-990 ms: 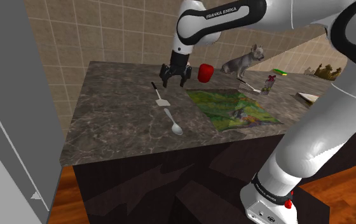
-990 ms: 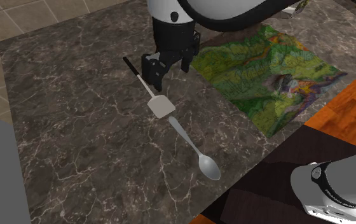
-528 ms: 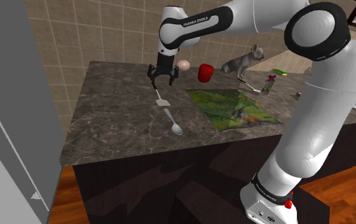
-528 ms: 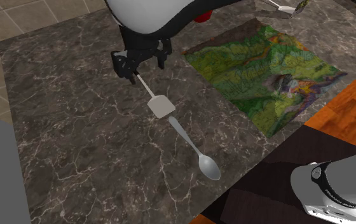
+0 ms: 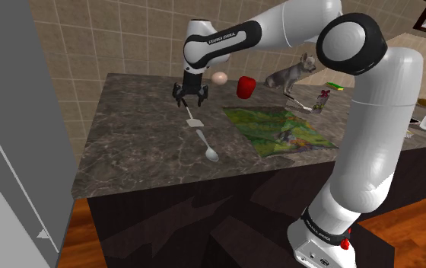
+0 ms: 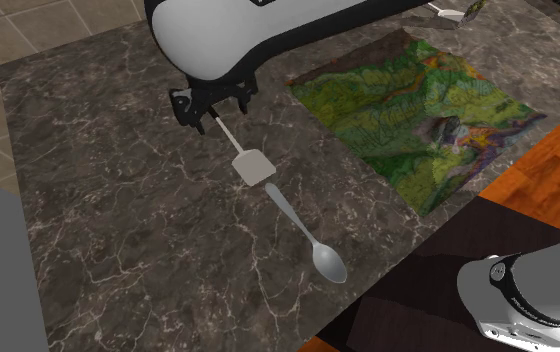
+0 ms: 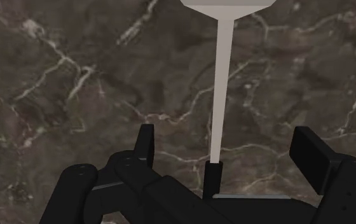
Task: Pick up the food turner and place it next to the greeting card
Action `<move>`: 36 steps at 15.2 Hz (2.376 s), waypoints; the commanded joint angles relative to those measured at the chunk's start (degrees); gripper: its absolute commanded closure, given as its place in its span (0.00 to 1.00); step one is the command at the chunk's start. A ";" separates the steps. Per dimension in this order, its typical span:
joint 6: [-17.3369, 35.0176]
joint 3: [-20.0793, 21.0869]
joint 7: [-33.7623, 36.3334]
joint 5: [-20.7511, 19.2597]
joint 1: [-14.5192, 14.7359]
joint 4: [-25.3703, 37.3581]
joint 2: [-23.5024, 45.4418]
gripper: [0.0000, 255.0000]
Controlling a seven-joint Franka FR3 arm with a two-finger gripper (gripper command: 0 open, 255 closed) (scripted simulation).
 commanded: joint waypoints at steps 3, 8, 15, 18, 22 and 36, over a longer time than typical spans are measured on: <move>1.72 -0.06 0.10 -0.14 0.00 -0.94 0.75 0.00; 1.71 -0.06 0.10 -0.14 0.00 -0.93 0.75 0.00; 1.70 -0.06 0.10 -0.14 0.00 -0.92 0.75 1.00; 1.70 -0.06 0.10 -0.14 0.00 -0.92 0.75 1.00; -0.32 -0.01 -0.04 0.01 -0.02 0.34 -0.02 1.00; -10.29 0.14 -0.60 0.47 0.01 8.14 -2.21 1.00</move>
